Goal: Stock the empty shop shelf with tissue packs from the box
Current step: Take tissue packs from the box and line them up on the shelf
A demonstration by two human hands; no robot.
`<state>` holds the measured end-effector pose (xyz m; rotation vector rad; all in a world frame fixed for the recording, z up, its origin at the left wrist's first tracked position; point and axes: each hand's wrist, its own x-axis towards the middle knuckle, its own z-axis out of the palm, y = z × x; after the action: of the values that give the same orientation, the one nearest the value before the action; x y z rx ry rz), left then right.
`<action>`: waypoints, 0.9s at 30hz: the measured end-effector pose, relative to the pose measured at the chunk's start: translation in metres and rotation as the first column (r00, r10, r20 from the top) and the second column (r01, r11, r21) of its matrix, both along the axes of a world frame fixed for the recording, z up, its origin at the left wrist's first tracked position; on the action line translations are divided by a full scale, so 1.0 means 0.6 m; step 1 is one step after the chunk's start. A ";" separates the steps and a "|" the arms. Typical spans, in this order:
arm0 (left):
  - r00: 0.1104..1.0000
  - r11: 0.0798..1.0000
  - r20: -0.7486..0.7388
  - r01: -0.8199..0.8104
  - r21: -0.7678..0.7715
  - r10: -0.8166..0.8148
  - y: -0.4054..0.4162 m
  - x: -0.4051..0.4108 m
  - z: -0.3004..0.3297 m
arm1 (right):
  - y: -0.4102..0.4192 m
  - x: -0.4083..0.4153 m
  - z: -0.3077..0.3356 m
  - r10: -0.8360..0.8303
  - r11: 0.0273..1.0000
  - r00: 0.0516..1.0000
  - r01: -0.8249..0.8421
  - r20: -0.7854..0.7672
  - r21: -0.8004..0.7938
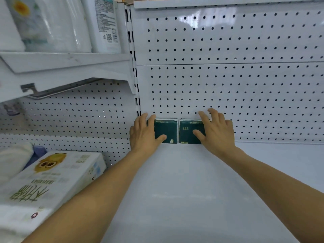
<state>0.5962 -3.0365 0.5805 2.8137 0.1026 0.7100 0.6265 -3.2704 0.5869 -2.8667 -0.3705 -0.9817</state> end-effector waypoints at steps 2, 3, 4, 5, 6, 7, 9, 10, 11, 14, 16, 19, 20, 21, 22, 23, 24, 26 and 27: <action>0.998 0.999 0.038 0.041 0.013 -0.042 0.002 -0.041 0.009 | 0.005 -0.035 0.008 0.052 0.999 0.999 -0.052 0.005 0.014; 0.996 0.997 0.050 0.067 0.026 -0.068 0.005 -0.065 0.012 | 0.008 -0.057 0.010 0.078 0.997 0.997 -0.078 0.007 0.017; 0.995 0.995 0.054 0.087 0.044 -0.089 0.007 -0.093 0.012 | 0.011 -0.083 0.011 0.104 0.994 0.995 -0.104 0.013 0.018; 0.993 0.993 0.055 0.099 0.063 -0.103 0.010 -0.122 0.013 | 0.016 -0.111 0.010 0.129 0.991 0.991 -0.130 0.029 0.019; 0.993 0.992 0.057 0.102 0.080 -0.107 0.013 -0.153 0.012 | 0.020 -0.142 0.009 0.152 0.988 0.987 -0.153 0.048 0.022; 0.992 0.990 0.062 0.102 0.093 -0.108 0.017 -0.185 0.012 | 0.026 -0.174 0.007 0.169 0.985 0.983 -0.171 0.070 0.029; 0.987 0.988 0.116 0.094 0.124 -0.109 0.027 -0.253 0.007 | 0.038 -0.241 0.000 0.197 0.976 0.974 -0.205 0.113 0.067; 0.979 0.985 0.171 0.083 0.150 -0.109 0.034 -0.289 0.004 | 0.046 -0.275 -0.004 0.210 0.971 0.969 -0.222 0.129 0.092; 0.969 0.982 0.222 0.071 0.176 -0.110 0.042 -0.324 0.000 | 0.054 -0.309 -0.009 0.220 0.966 0.966 -0.235 0.139 0.108; 0.951 0.972 0.276 0.075 0.223 -0.137 0.072 -0.425 -0.022 | 0.081 -0.405 -0.027 0.257 0.957 0.954 -0.274 0.157 0.098; 0.949 0.967 0.278 0.077 0.243 -0.145 0.092 -0.489 -0.041 | 0.102 -0.466 -0.048 0.306 0.944 0.939 -0.321 0.157 0.080; 0.943 0.968 0.291 0.090 0.236 -0.158 0.122 -0.578 -0.076 | 0.135 -0.552 -0.087 0.396 0.909 0.908 -0.408 0.134 0.085; 0.945 0.970 0.287 0.091 0.224 -0.155 0.133 -0.603 -0.092 | 0.148 -0.578 -0.102 0.423 0.896 0.899 -0.434 0.118 0.093; 0.950 0.973 0.273 0.092 0.212 -0.149 0.145 -0.629 -0.108 | 0.162 -0.601 -0.118 0.448 0.884 0.888 -0.457 0.102 0.095; 0.958 0.975 0.251 0.089 0.202 -0.139 0.157 -0.652 -0.126 | 0.175 -0.622 -0.136 0.471 0.874 0.879 -0.477 0.080 0.093; 0.967 0.978 0.223 0.079 0.195 -0.123 0.168 -0.674 -0.145 | 0.188 -0.639 -0.155 0.490 0.867 0.871 -0.491 0.042 0.086; 0.976 0.980 0.191 0.067 0.185 -0.102 0.179 -0.694 -0.167 | 0.200 -0.653 -0.176 0.506 0.861 0.863 -0.504 -0.011 0.077; 0.993 0.987 0.104 0.042 0.152 -0.058 0.201 -0.728 -0.217 | 0.219 -0.672 -0.226 0.531 0.847 0.836 -0.525 -0.140 0.077; 0.998 0.991 0.046 0.029 0.127 -0.035 0.210 -0.743 -0.241 | 0.224 -0.679 -0.250 0.534 0.845 0.823 -0.526 -0.192 0.097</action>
<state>0.1506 -2.9107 0.4360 2.9084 0.0041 0.8038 0.2190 -3.1360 0.4370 -2.5530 -1.0408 -0.5616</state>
